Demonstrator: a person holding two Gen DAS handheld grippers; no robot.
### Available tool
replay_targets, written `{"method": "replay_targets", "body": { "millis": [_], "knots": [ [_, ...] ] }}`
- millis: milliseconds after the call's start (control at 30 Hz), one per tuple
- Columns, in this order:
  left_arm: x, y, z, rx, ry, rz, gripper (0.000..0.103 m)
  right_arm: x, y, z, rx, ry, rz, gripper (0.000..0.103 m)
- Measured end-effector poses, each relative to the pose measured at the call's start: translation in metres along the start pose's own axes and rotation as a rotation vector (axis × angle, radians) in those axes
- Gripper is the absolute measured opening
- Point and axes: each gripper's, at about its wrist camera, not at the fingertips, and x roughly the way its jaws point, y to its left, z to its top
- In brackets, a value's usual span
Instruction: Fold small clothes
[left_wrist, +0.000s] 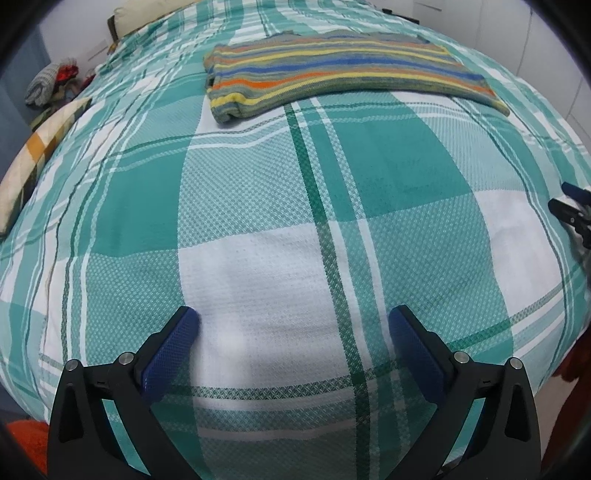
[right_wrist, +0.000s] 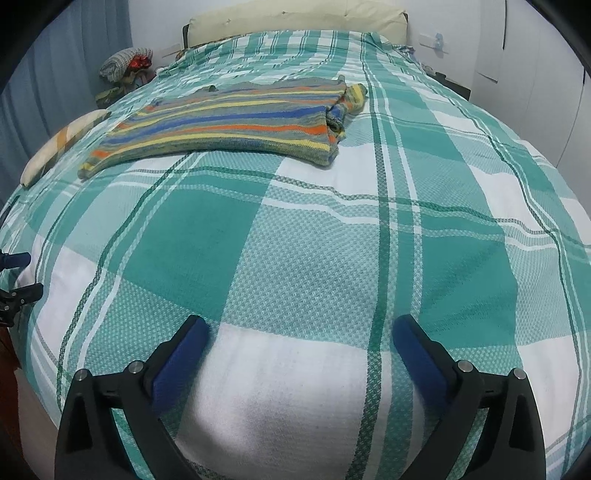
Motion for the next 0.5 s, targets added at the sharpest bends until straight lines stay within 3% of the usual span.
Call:
{"method": "replay_targets", "body": {
  "millis": [500],
  "knots": [
    [0.0011, -0.0024, 0.0005, 0.021, 0.007, 0.008, 0.102, 0.0019, 0.0046, -0.0015, -0.019, 0.007, -0.02, 0.102]
  ]
}}
